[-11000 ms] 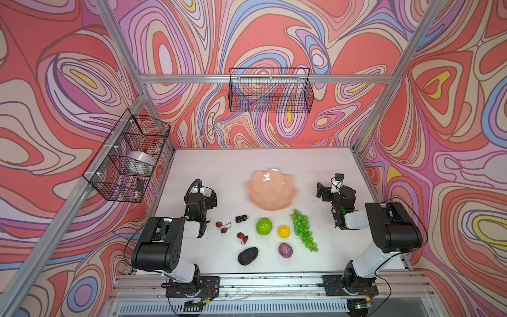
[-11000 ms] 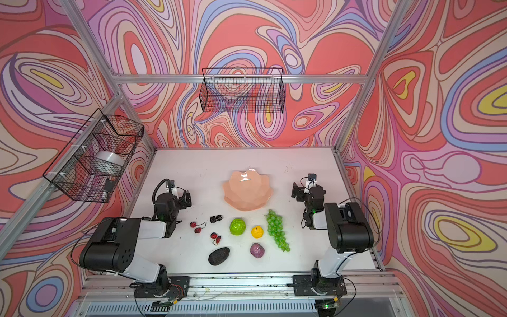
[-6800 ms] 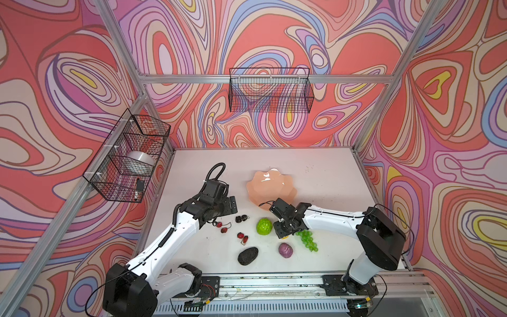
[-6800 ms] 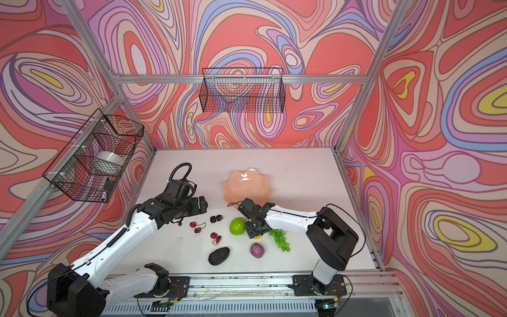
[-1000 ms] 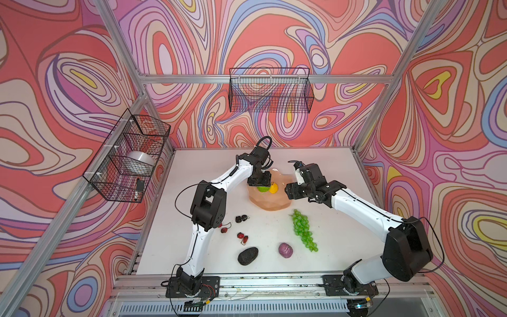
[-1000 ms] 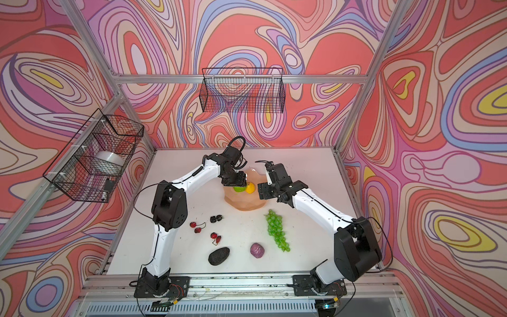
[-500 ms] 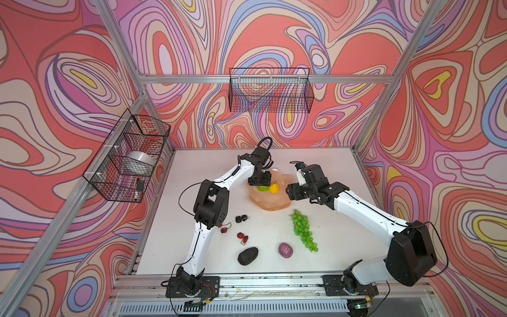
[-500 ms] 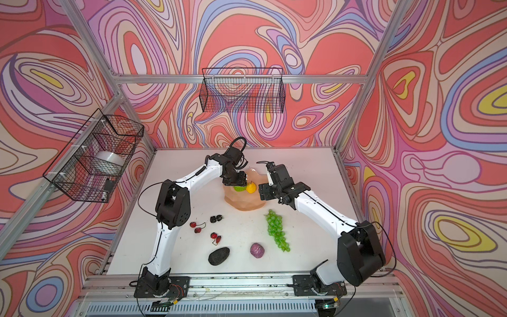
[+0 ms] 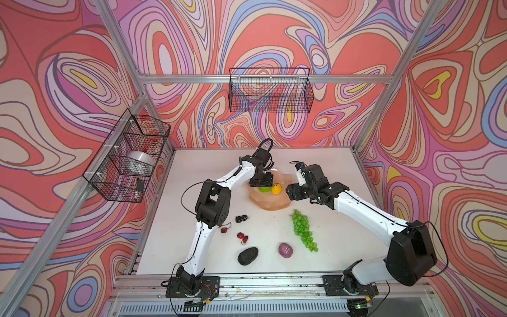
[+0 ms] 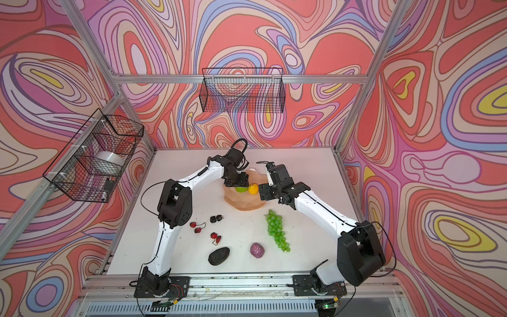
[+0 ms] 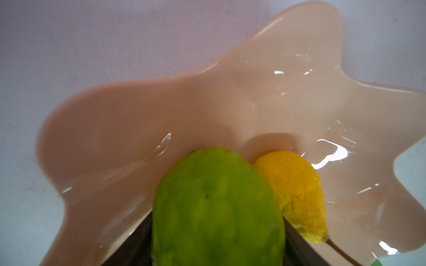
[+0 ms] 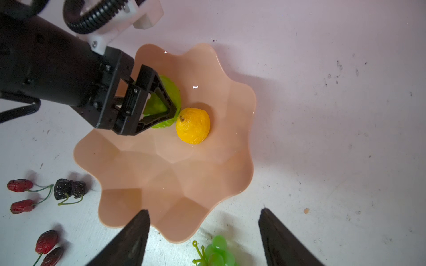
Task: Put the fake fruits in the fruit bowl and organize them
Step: 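Open the left gripper and lift it while the right gripper moves toward the purple fig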
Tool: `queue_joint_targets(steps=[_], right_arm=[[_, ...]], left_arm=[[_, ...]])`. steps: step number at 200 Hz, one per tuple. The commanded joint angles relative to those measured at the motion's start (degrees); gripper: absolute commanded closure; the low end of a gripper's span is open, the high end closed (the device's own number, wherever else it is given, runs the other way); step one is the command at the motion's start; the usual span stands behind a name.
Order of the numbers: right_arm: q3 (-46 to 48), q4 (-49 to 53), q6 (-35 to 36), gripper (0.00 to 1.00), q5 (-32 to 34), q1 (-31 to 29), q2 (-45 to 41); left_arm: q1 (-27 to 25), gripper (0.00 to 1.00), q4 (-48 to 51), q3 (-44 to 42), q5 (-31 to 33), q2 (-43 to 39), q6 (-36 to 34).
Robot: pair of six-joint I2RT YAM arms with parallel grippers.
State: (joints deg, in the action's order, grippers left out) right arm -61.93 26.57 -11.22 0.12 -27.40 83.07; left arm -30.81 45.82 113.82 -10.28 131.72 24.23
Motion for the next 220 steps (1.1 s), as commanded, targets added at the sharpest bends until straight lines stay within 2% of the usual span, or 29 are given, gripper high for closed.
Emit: queue_joint_targets(steps=[1,41,113,132,159,203,220], right_arm=[[-0.7,0.1,0.0,0.22,-0.4,0.2,-0.1],[-1.2,0.9,-0.1,0.22,-0.2,0.2,-0.4],[-3.5,5.9,0.4,0.22,-1.8,0.2,-2.4],[-3.9,7.8,0.1,0.23,-2.2,-0.4,-3.1],[-1.8,10.7,-2.1,0.23,-0.9,-3.6,-3.6],[2.6,18.9,-11.8,0.23,0.7,-15.7,-4.4],[6.1,19.9,-16.6,0.23,-1.0,-20.2,-5.4]], left_arm=[[-0.3,0.17,-0.5,-0.4,0.3,-0.1,0.2],[-0.2,0.12,-0.4,0.2,0.9,-1.9,0.1],[-0.2,0.14,1.8,-0.9,2.3,-10.2,-1.0],[-0.3,0.15,1.6,-4.7,1.9,-14.6,-1.4],[-0.3,0.15,-0.5,-14.8,1.9,-23.2,-1.3],[-0.2,0.15,-2.6,-31.2,6.1,-37.4,1.3],[-0.2,0.15,-3.5,-36.3,7.1,-42.0,3.2]])
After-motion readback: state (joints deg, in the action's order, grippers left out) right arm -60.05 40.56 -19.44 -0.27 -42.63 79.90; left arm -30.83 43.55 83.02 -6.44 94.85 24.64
